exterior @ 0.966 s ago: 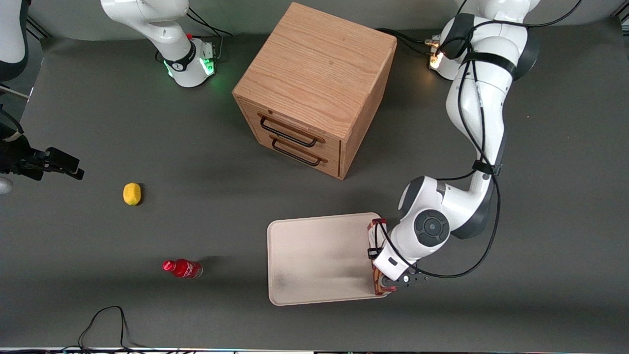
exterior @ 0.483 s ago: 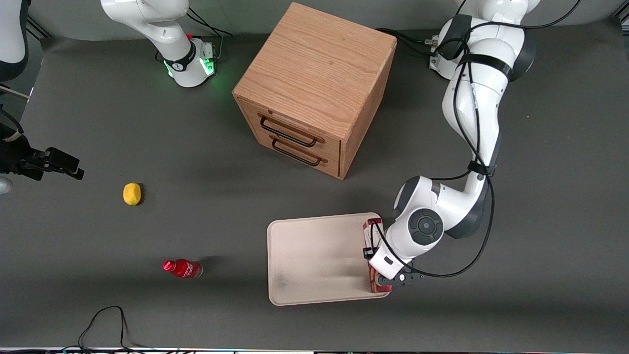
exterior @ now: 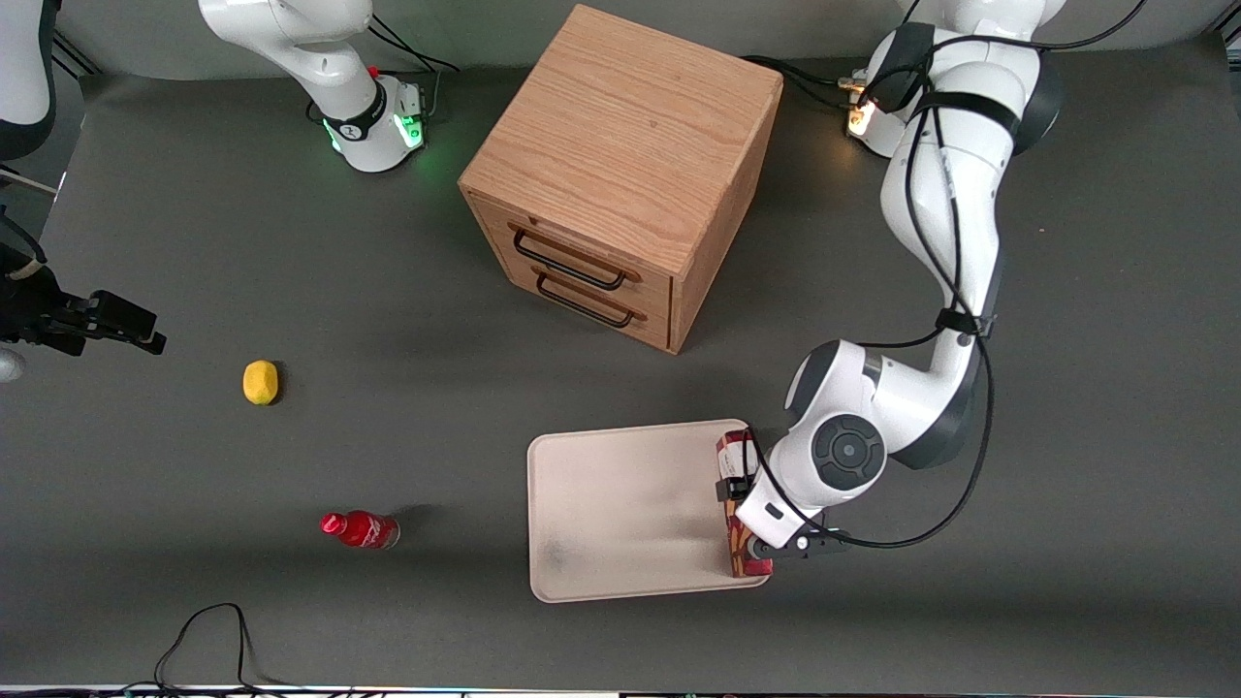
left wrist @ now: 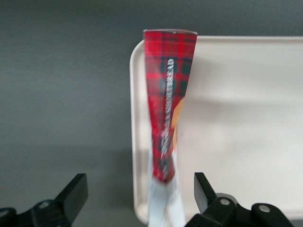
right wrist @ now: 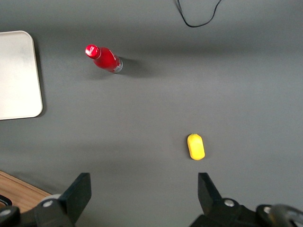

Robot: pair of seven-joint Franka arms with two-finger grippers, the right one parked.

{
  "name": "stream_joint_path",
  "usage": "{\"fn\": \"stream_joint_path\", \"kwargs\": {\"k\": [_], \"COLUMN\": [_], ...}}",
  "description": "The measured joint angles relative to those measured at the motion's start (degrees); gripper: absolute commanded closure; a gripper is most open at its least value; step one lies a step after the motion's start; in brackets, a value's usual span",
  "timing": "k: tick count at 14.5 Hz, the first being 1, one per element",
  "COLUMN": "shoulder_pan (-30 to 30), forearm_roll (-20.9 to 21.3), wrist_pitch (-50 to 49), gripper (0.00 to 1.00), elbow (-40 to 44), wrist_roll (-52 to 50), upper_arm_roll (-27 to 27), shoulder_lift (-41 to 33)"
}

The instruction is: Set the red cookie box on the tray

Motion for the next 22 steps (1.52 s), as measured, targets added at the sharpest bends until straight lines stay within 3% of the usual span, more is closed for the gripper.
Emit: {"fn": "stream_joint_path", "kwargs": {"k": [4, 10, 13, 17, 22], "shoulder_pan": [1.6, 7.9, 8.7, 16.2, 26.5], "forearm_roll": [0.1, -0.4, -0.4, -0.3, -0.3], "wrist_pitch": [-5.8, -0.1, -2.1, -8.7, -13.6], "gripper": [0.0, 0.0, 0.0, 0.0, 0.0], "elbow": [-5.6, -39.0, -50.8, -52.7, -47.1], "wrist_roll": [2.8, 12.3, 13.3, 18.5, 25.1], "upper_arm_roll": [0.2, 1.2, 2.7, 3.0, 2.4], "shoulder_lift": [-10.0, -36.8, -49.1, -56.6, -56.6]}}
